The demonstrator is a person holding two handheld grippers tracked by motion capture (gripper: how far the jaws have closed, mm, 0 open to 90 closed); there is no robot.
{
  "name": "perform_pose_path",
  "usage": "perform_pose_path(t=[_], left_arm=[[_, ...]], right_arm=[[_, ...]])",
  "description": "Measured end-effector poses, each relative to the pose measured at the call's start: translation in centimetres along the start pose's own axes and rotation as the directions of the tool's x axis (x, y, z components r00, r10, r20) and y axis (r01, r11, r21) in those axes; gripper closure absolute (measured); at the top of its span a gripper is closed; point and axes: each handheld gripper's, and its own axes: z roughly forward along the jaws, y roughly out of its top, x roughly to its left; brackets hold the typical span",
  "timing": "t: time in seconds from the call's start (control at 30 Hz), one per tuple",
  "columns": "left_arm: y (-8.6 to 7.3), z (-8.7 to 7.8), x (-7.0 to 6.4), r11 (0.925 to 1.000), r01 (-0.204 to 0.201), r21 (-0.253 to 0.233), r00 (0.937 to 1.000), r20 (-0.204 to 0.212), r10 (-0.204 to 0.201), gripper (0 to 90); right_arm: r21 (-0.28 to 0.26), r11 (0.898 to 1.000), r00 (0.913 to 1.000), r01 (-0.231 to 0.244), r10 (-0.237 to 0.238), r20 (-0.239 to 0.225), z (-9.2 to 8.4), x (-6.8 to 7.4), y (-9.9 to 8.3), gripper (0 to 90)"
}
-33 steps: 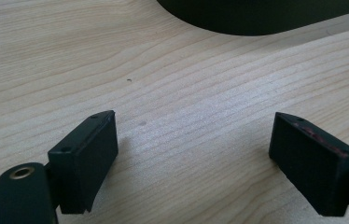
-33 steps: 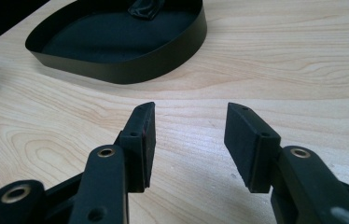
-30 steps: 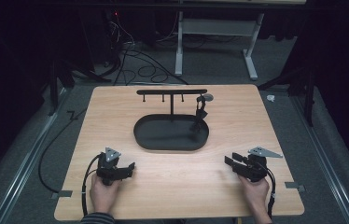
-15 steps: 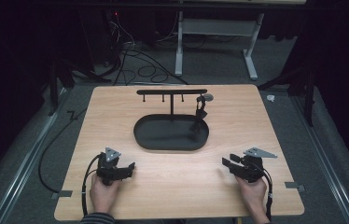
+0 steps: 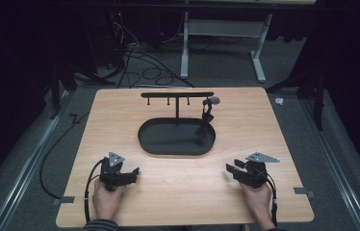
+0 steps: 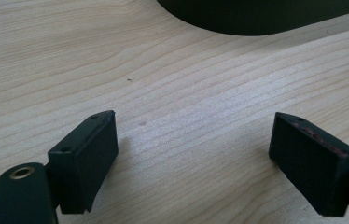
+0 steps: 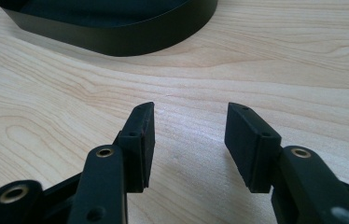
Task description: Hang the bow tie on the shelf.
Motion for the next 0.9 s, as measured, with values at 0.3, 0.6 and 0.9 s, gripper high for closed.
perform_pose_path(t=[0.3, 0.6, 0.9], left_arm=[[0.0, 0.0, 0.0, 1.0, 0.0, 0.0, 1.0, -0.001, 0.0, 16.0], [0.0, 0.0, 0.0, 1.0, 0.0, -0.002, 1.0, 0.0, 0.0, 15.9], [0.0, 0.0, 0.0, 1.0, 0.001, -0.002, 1.0, -0.001, -0.001, 16.0]], right_arm=[[0.023, 0.999, 0.999, 0.037, -0.038, 0.025, 0.3, 0.4, 0.0, 52.3], [0.091, 0.98, 0.9787, 0.175, -0.183, 0.093, 1.0, 2.1, 0.0, 45.1], [0.094, 0.981, 0.9798, 0.172, -0.18, 0.087, 1.1, 2.1, 0.1, 43.6]])
